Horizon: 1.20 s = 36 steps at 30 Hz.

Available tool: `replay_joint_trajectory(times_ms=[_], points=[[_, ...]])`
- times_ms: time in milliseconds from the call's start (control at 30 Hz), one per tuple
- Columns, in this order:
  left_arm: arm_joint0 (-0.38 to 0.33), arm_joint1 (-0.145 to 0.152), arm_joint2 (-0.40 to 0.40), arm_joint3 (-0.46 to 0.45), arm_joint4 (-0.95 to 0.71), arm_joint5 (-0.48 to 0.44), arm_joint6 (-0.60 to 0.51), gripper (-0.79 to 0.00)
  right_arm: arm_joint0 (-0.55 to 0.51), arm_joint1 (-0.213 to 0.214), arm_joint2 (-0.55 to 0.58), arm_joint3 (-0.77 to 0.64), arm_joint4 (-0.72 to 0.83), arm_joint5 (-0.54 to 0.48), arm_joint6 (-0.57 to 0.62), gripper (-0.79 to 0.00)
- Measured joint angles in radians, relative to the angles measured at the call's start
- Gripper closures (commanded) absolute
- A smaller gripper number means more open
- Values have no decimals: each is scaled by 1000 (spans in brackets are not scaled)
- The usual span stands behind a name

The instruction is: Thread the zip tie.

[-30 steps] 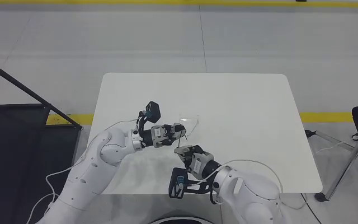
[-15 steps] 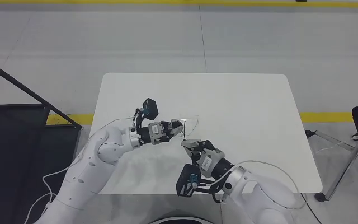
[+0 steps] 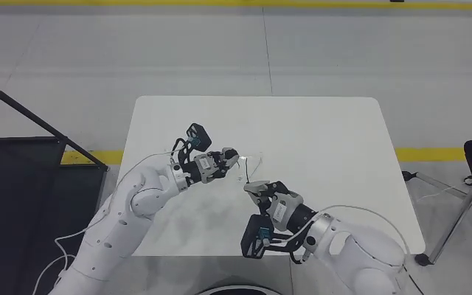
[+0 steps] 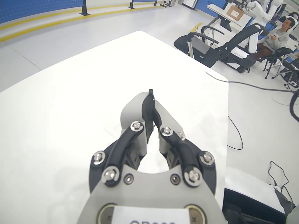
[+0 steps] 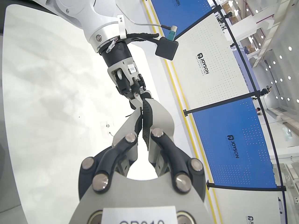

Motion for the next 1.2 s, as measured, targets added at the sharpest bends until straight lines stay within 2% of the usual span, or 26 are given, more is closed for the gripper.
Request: replay_joint_trajectory(times_ms=[200,300,533,733,1200], points=[[5,-1,3,-9,6,15,2,0,0,0,0,2,-2,3,-5,0],[4,-2,6,-22,17,43,-3,0,14,5,-3,11,-31,-14,-45,0],[5,-1,6,-63,69,71,-34,0,95,35,-26,7,-230,-160,-268,0],[8,2,-5,-90,75,80,-61,0,158,61,-31,52,-373,-211,-432,0],[13,3,-12,-103,75,89,-65,0,177,69,-28,76,-400,-214,-429,0]])
